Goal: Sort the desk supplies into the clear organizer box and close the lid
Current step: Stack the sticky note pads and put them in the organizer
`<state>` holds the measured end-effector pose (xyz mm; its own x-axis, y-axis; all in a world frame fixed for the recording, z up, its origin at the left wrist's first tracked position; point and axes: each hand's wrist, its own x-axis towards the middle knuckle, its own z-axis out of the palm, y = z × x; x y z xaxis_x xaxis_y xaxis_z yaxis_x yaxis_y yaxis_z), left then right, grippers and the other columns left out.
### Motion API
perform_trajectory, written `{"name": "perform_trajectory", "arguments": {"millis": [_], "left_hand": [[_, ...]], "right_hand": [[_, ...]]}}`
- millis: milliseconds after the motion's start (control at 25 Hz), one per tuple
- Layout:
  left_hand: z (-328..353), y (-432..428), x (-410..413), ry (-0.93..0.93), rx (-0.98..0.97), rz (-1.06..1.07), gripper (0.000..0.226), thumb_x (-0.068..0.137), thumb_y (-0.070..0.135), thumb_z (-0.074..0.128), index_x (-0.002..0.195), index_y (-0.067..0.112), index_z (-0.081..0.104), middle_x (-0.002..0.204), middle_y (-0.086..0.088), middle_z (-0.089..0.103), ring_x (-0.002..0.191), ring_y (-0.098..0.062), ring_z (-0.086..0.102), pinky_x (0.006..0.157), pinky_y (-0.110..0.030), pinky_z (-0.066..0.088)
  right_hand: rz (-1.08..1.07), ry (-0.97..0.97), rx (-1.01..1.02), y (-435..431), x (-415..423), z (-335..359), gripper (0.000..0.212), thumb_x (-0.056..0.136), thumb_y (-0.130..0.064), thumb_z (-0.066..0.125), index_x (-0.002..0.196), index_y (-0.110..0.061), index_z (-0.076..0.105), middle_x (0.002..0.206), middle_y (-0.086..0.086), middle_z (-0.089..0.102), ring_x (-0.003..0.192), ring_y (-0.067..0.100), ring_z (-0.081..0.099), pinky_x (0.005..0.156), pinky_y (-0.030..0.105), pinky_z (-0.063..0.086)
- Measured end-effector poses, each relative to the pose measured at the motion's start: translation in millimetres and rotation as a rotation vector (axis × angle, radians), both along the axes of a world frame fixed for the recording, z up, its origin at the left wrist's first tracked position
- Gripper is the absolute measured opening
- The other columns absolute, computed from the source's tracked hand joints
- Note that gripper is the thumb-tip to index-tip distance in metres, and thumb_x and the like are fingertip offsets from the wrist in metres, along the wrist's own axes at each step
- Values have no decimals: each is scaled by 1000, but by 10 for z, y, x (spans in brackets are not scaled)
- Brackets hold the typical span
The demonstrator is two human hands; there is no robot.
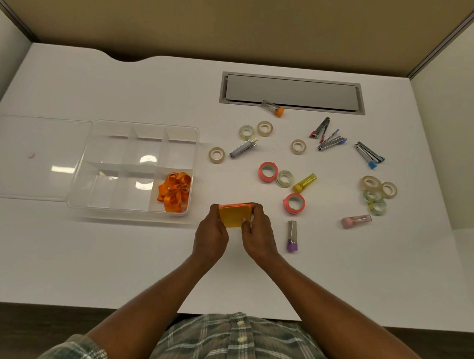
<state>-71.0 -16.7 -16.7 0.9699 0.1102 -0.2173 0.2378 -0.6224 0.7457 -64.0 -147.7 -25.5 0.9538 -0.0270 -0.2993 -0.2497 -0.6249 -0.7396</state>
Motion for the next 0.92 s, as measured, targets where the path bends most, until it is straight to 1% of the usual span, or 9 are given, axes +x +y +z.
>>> {"name": "perform_trajectory", "arguments": {"millis": [120, 240, 320, 400, 480, 640, 800, 840, 920], "left_hand": [[-18, 4, -36, -19, 30, 6, 24, 101, 15, 46, 125, 13, 49, 93, 3, 61, 79, -16, 62, 71, -24, 52], [-76, 65, -60, -39, 23, 2, 19, 99, 8, 47, 116, 14, 55, 90, 6, 61, 78, -18, 61, 67, -21, 47], [-110, 93, -49, -45, 29, -1, 16, 99, 6, 47, 109, 13, 58, 87, 1, 63, 74, -18, 59, 62, -16, 40], [-116, 110, -44, -35, 25, 1, 18, 100, 8, 46, 112, 10, 60, 94, -5, 67, 78, -15, 57, 67, -16, 39], [-85, 105, -21, -28, -2, -8, 21, 101, 11, 46, 118, 9, 59, 100, -6, 69, 82, -13, 58, 71, -17, 42], [100, 82, 106, -18, -96, 23, 20, 102, 20, 46, 113, 11, 60, 94, -2, 67, 75, -10, 58, 63, -11, 39], [321, 338, 411, -25, -58, 98, 22, 102, 17, 46, 119, 8, 57, 97, -5, 63, 79, -15, 57, 59, -16, 39], [373, 454, 516, -18, -57, 128, 20, 101, 16, 48, 116, 7, 57, 98, -5, 62, 82, -17, 59, 62, -19, 42], [478, 726, 752, 13, -89, 195, 15, 98, 15, 52, 109, 7, 60, 97, -8, 63, 87, -23, 61, 69, -31, 49]], "right_hand": [[11, -52, -37, 0, -17, 4, 36, 101, -13, 50, 136, -14, 43, 125, 6, 61, 112, 22, 58, 93, 32, 51], [3, -42, -63, -37, -48, 0, 27, 102, -15, 49, 129, -13, 50, 115, 8, 65, 104, 23, 60, 86, 33, 52], [34, -40, -92, -50, -45, -8, 22, 102, -16, 47, 124, -11, 52, 108, 10, 66, 99, 25, 61, 80, 33, 51], [51, -25, -107, -52, -31, 1, 21, 103, -16, 45, 121, -9, 53, 106, 12, 66, 97, 27, 60, 78, 32, 48], [55, -26, -112, -11, -10, 42, 24, 105, -16, 42, 125, -8, 51, 108, 12, 65, 98, 27, 61, 81, 35, 51], [-37, 9, -31, 195, 104, 213, 34, 106, -24, 40, 133, -5, 48, 120, 13, 64, 106, 30, 63, 89, 38, 53], [-108, 63, 31, 399, 433, 428, 36, 105, -29, 43, 136, -10, 49, 126, 9, 63, 109, 27, 63, 86, 30, 49], [-136, 70, 71, 463, 534, 485, 35, 104, -30, 46, 134, -13, 52, 126, 6, 64, 108, 24, 62, 88, 31, 50], [-189, 80, 172, 620, 758, 565, 29, 102, -29, 51, 127, -17, 59, 122, 3, 66, 106, 21, 63, 93, 40, 55]]}}
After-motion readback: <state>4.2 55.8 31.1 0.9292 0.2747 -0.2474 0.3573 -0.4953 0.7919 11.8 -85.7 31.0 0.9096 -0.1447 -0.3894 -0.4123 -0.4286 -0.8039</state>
